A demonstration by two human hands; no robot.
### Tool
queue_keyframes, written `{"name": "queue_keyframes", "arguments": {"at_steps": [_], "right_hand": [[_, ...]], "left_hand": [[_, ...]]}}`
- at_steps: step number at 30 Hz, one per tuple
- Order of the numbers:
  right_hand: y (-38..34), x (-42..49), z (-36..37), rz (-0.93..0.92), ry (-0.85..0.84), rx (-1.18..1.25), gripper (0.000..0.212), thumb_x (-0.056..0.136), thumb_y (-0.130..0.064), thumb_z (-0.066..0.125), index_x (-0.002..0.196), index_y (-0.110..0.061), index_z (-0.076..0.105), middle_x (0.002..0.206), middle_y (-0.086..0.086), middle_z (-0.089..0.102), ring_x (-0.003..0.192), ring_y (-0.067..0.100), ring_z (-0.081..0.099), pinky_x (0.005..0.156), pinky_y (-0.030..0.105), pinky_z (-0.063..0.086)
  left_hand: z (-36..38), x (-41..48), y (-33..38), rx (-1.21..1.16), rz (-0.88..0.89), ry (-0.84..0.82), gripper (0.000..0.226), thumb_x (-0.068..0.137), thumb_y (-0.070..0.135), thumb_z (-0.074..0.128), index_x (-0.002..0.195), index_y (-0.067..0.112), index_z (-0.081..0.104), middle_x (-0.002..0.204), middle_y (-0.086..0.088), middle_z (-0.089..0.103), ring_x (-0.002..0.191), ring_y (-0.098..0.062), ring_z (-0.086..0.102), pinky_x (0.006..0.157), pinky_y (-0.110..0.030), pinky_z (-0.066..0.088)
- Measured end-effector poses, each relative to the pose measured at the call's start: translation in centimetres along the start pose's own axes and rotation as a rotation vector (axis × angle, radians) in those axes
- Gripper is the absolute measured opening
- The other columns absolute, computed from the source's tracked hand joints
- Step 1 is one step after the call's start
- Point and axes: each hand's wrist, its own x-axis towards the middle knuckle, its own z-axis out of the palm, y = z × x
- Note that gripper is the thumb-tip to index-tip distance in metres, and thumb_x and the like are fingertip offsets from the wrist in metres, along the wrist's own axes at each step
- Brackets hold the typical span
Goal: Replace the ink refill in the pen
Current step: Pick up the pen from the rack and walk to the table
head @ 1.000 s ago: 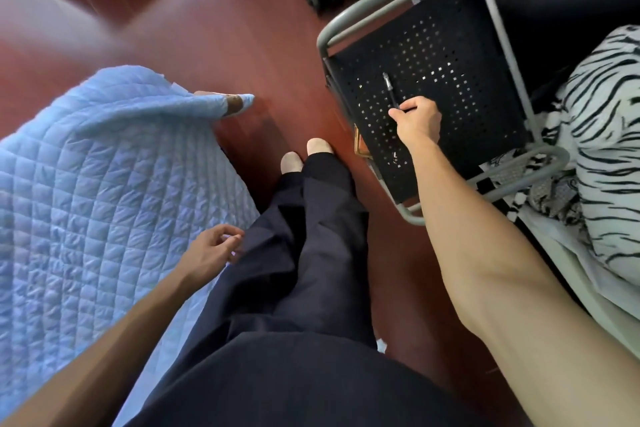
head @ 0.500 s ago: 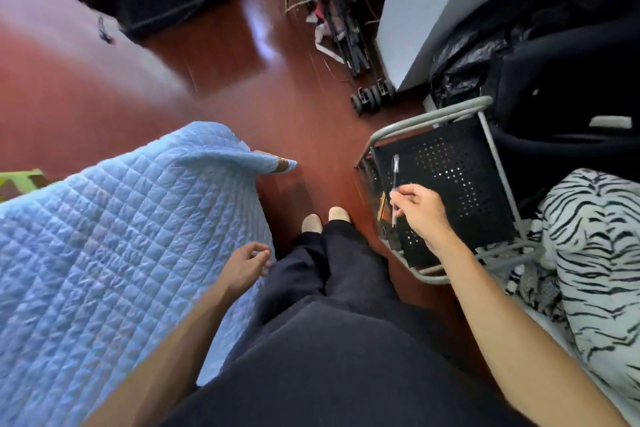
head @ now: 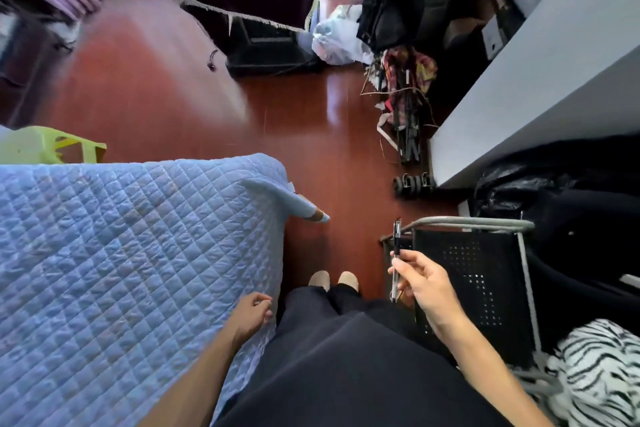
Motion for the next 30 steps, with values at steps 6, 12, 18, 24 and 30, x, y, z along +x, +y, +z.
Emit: {"name": "queue_keyframes", "arguments": {"at_steps": [6,12,18,24,30], "right_hand": [[-2.4,2.3,1.3,-0.016,-0.020,-0.001,0.010,0.103,-0.009,0.070,0.111,-0.013,0.075,0.076,-0.003,0.078,0.054,-0.003,0.062,0.052,0.010,0.049],[-6.3,6.5,3.4,-0.012,-0.030,-0.044,0.010,0.104,-0.013,0.070,0.111,-0.016,0.076,0.084,0.001,0.078,0.055,-0.003,0.061,0.054,0.009,0.049],[-11.8,12.3,6.1,-0.023,0.014,-0.022,0.009,0.103,-0.008,0.070,0.108,-0.014,0.076,0.079,0.000,0.077,0.053,-0.002,0.060,0.051,0.010,0.048],[-17.9,17.1,8.1,-0.026,0.052,-0.003,0.008,0.103,-0.016,0.072,0.107,-0.019,0.078,0.080,-0.001,0.080,0.054,-0.002,0.062,0.050,0.010,0.047],[-23.2,22.8,10.0,-0.038,0.039,-0.040,0.009,0.102,-0.018,0.072,0.106,-0.024,0.078,0.082,-0.004,0.082,0.058,-0.003,0.064,0.060,0.016,0.051]], "left_hand": [[-0.9,0.8,-2.4,0.004,-0.087,0.040,0.018,0.105,0.006,0.048,0.111,-0.003,0.063,0.073,-0.011,0.061,0.058,-0.017,0.053,0.048,-0.021,0.036],[-2.5,2.3,-1.6,0.044,-0.152,0.047,0.015,0.104,0.000,0.047,0.105,-0.006,0.061,0.062,-0.009,0.054,0.050,-0.017,0.045,0.042,-0.020,0.035],[-6.3,7.0,5.7,0.073,-0.086,0.035,0.028,0.101,0.002,0.052,0.077,0.009,0.063,0.070,-0.003,0.057,0.059,-0.008,0.047,0.050,-0.012,0.035],[-9.8,12.1,18.2,0.224,0.098,0.009,0.030,0.101,0.000,0.044,0.074,0.013,0.048,0.076,-0.015,0.048,0.058,-0.018,0.042,0.042,-0.019,0.032],[-12.5,16.6,29.8,-0.024,0.134,-0.022,0.016,0.102,0.012,0.051,0.089,0.014,0.061,0.080,-0.010,0.064,0.064,-0.015,0.057,0.052,-0.016,0.044]]}}
